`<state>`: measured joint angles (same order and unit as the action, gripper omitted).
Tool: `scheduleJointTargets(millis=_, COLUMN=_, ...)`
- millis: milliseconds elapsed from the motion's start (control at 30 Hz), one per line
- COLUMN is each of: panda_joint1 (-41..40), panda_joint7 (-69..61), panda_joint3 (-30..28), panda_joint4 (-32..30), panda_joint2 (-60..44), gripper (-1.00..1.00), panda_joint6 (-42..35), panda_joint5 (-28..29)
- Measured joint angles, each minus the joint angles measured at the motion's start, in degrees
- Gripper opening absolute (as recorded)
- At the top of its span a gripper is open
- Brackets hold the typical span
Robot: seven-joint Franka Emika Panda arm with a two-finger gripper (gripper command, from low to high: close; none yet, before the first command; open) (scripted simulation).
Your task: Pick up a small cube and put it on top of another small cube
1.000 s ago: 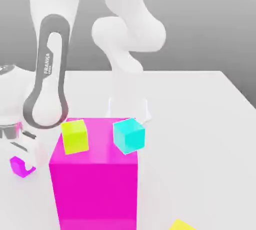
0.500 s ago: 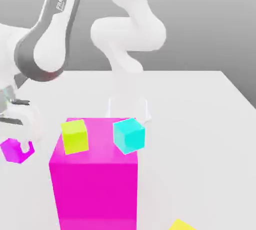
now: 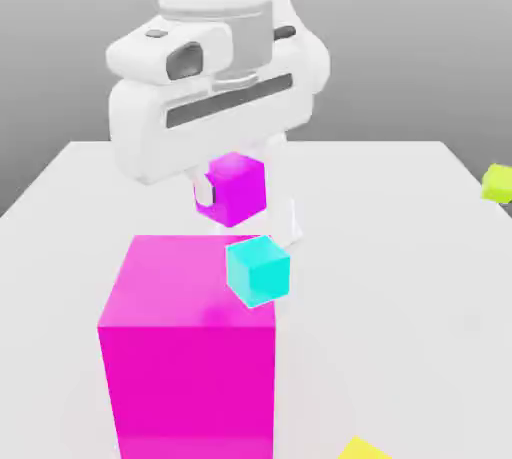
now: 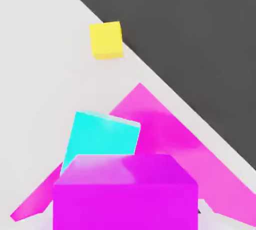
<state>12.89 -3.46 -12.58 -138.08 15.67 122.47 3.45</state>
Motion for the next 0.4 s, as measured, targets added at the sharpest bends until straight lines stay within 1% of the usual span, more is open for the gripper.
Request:
scheduleJointTargets(millis=33, panda_joint1=0.1, panda_joint7=-0.28, panda_joint3=0.02, panda_joint4=-1.36, panda_joint2=-0.81, gripper=-1.0, panda_joint6=2.23, panda_joint5=0.03)
scheduleJointTargets(millis=67, panda_joint1=0.13, panda_joint7=-0.44, panda_joint3=0.02, panda_joint4=-2.23, panda_joint2=-1.36, gripper=1.0, panda_joint6=3.67, panda_joint5=0.03)
scheduleJointTargets(millis=267, panda_joint1=0.13, panda_joint7=-0.45, panda_joint3=0.03, panda_joint4=-2.67, panda_joint2=-1.64, gripper=1.0, panda_joint6=4.44, panda_joint5=0.15)
scheduleJointTargets(millis=333, panda_joint1=0.16, panda_joint7=-0.3, panda_joint3=0.23, panda_joint4=-1.2, panda_joint2=-0.54, gripper=1.0, panda_joint6=1.95, panda_joint5=0.37)
scheduleJointTargets(millis=400, panda_joint1=0.09, panda_joint7=-0.12, panda_joint3=0.57, panda_joint4=1.34, panda_joint2=1.28, gripper=1.0, panda_joint6=-2.39, panda_joint5=0.54)
